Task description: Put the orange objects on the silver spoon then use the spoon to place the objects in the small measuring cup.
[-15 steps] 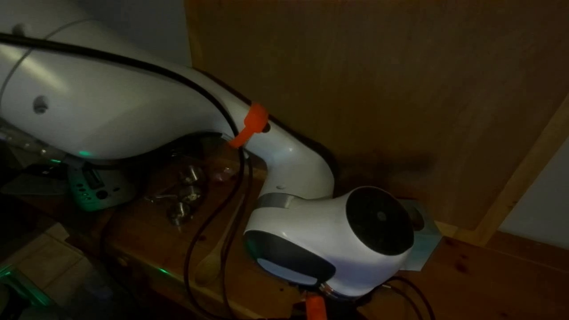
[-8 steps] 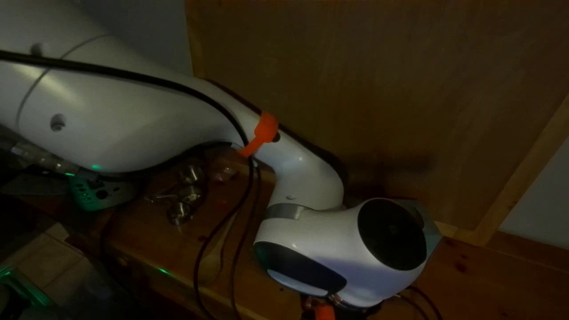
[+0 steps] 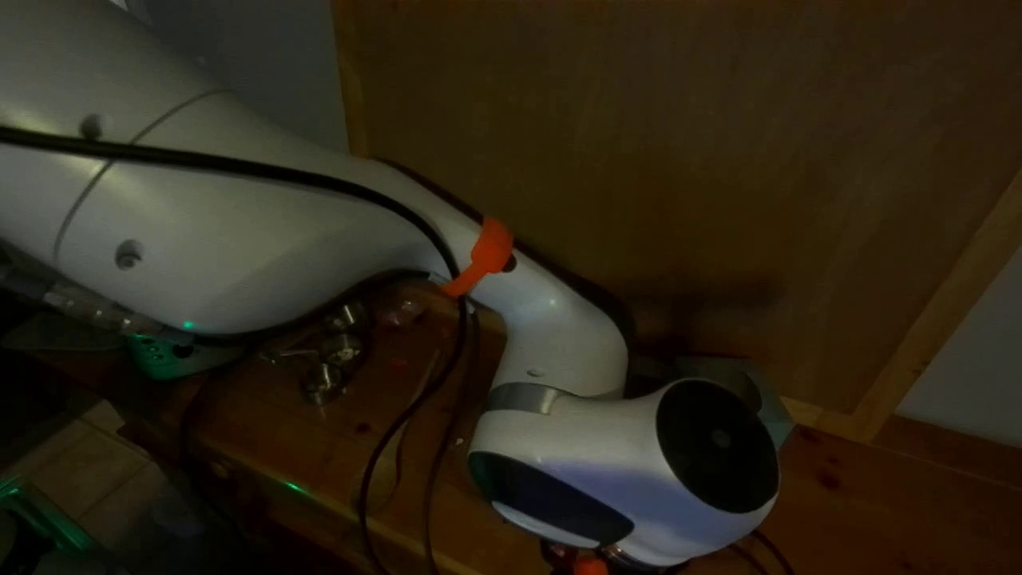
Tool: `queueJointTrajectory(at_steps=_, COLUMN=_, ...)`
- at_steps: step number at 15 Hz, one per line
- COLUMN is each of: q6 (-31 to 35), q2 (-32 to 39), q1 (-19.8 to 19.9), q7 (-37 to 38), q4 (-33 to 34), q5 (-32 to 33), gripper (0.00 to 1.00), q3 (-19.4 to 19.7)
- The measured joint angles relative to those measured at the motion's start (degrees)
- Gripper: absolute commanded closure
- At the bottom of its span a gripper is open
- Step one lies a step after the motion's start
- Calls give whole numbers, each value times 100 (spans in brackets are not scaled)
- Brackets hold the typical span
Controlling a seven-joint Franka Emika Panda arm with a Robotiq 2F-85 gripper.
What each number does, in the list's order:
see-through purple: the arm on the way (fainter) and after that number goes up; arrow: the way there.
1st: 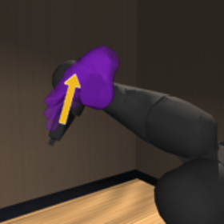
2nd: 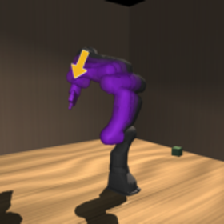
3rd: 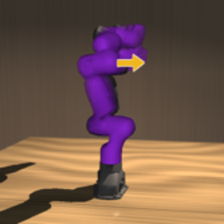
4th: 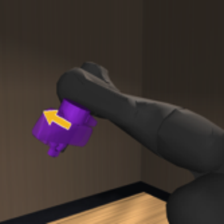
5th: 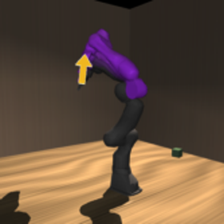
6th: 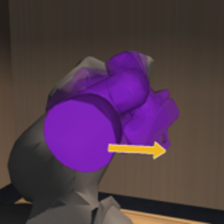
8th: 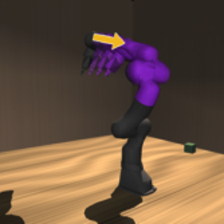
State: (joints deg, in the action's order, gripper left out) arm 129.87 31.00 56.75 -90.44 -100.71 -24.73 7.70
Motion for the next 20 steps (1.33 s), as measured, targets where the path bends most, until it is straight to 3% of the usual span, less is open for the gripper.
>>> queueJointTrajectory(at_steps=20, q6=-7, q2=91, q1=296, q7=30, q4=71, q5=-112, gripper=0, q3=-269)
